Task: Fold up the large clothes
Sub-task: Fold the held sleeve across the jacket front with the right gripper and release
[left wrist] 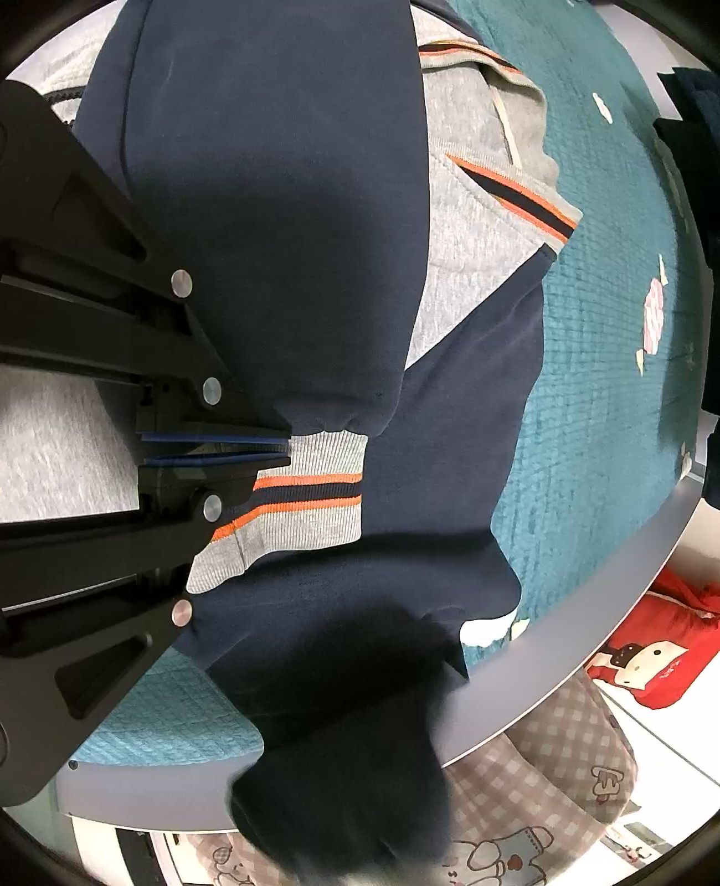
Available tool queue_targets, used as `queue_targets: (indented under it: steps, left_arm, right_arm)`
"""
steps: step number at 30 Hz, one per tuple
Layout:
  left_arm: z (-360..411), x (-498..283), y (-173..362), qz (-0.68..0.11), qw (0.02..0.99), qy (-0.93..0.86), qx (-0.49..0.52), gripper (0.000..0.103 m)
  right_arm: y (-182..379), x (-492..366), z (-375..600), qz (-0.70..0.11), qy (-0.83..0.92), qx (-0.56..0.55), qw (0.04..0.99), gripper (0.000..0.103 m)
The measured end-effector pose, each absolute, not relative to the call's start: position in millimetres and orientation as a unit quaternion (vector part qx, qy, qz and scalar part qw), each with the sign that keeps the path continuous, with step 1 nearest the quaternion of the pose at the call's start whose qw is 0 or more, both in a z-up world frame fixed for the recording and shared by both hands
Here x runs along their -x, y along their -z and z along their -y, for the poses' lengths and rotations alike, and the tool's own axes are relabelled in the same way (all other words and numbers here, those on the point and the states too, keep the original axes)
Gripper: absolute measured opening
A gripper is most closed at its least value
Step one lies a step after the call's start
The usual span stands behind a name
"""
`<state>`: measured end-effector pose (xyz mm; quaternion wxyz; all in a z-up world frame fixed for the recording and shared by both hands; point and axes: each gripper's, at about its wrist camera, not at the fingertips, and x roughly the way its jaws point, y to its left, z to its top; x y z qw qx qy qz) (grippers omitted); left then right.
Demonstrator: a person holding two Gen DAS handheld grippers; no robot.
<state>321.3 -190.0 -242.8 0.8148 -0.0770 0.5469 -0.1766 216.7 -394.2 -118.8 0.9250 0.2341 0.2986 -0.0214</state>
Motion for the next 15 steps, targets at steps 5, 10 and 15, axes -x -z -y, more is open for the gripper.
queue_targets:
  steps: [5,10,15]
  left_arm:
    - [193,-323,240,-0.554,0.811,0.177,0.058,0.005]
    - [177,-316,207,-0.533,0.819,0.201,0.066,0.005]
    - [124,-300,154,-0.496,0.840,0.207,0.075,0.005]
  right_arm:
    - [72,-211,375,-0.268,0.016,-0.271,0.924,0.010]
    - [34,-204,333,-0.242,0.000,-0.286,0.927,0.010]
    - [19,-209,280,-0.242,-0.014,-0.274,0.931,0.010]
